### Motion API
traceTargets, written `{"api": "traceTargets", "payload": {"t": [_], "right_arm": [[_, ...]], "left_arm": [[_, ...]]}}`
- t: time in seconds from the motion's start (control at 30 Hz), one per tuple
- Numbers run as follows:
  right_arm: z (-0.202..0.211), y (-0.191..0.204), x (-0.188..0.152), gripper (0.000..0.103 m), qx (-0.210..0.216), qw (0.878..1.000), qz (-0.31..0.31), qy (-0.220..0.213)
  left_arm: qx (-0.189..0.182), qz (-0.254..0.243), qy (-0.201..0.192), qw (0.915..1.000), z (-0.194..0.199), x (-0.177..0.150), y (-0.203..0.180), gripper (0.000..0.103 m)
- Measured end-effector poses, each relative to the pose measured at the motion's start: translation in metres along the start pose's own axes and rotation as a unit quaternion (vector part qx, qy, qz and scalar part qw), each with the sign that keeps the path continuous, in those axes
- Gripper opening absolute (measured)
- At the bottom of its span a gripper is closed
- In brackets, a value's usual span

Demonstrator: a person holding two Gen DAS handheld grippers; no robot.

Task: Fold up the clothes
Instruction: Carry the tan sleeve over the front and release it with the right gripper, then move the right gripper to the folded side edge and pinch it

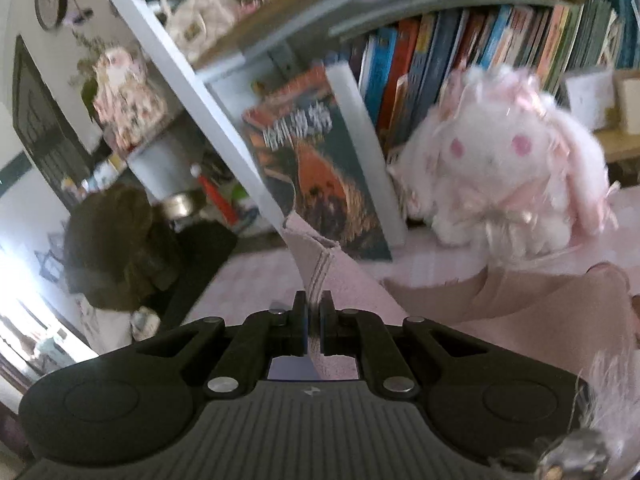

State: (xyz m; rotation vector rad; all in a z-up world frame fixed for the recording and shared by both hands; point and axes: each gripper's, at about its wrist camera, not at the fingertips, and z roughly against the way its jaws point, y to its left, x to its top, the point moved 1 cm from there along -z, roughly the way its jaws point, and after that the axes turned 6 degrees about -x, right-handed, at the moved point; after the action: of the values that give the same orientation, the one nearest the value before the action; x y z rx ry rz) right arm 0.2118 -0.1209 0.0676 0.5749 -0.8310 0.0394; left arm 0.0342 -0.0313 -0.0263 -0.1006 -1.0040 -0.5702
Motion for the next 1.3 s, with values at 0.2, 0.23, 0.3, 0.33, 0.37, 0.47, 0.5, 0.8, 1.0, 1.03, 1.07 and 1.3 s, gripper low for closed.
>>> {"api": "traceTargets", "payload": {"t": [0.2,0.23,0.3,0.33,0.37,0.47,0.5,0.8,1.0,1.03,1.07,1.3], "right_arm": [[-0.021,0.005,-0.018,0.055,0.017,0.999,0.012,0.045],[-0.019,0.007,-0.02,0.055,0.024,0.999,0.018,0.045],[-0.013,0.012,-0.023,0.055,0.028,0.998,0.033,0.044],[-0.01,0.013,-0.025,0.055,0.028,0.998,0.04,0.043],[-0.006,0.012,-0.027,0.055,0.029,0.998,0.041,0.043],[0.004,0.005,-0.033,0.055,0.027,0.998,0.04,0.045],[0.008,0.002,-0.036,0.055,0.023,0.998,0.04,0.045],[0.063,-0.035,-0.07,0.062,-0.007,1.0,0.025,0.017],[0.116,-0.066,-0.099,0.067,-0.019,1.0,0.001,-0.02],[0.125,-0.071,-0.105,0.067,-0.02,0.999,-0.003,-0.026],[0.135,-0.076,-0.111,0.067,-0.022,0.999,-0.006,-0.033],[0.19,-0.099,-0.155,0.068,-0.057,0.996,-0.003,-0.067]], "left_arm": [[-0.001,0.0,0.0,1.0,-0.001,0.0,0.0,0.098],[-0.001,0.0,0.001,1.0,-0.001,0.001,-0.001,0.098],[-0.001,0.0,0.003,1.0,-0.003,0.002,-0.001,0.098],[-0.001,0.0,0.004,1.0,-0.003,0.002,-0.001,0.098],[0.0,-0.002,0.003,1.0,-0.003,0.002,-0.001,0.098],[0.005,-0.006,0.003,1.0,-0.004,0.002,-0.003,0.098],[0.007,-0.007,0.003,0.9999,-0.004,0.002,-0.004,0.098],[0.026,-0.034,0.007,0.9991,-0.008,0.002,-0.014,0.098],[0.042,-0.057,0.003,0.9975,-0.006,0.002,-0.024,0.098],[0.041,-0.055,0.004,0.9976,-0.006,0.002,-0.024,0.098],[0.04,-0.052,0.005,0.9979,-0.007,0.002,-0.022,0.098],[0.052,-0.016,0.004,0.9985,-0.004,0.002,-0.01,0.098]]}}
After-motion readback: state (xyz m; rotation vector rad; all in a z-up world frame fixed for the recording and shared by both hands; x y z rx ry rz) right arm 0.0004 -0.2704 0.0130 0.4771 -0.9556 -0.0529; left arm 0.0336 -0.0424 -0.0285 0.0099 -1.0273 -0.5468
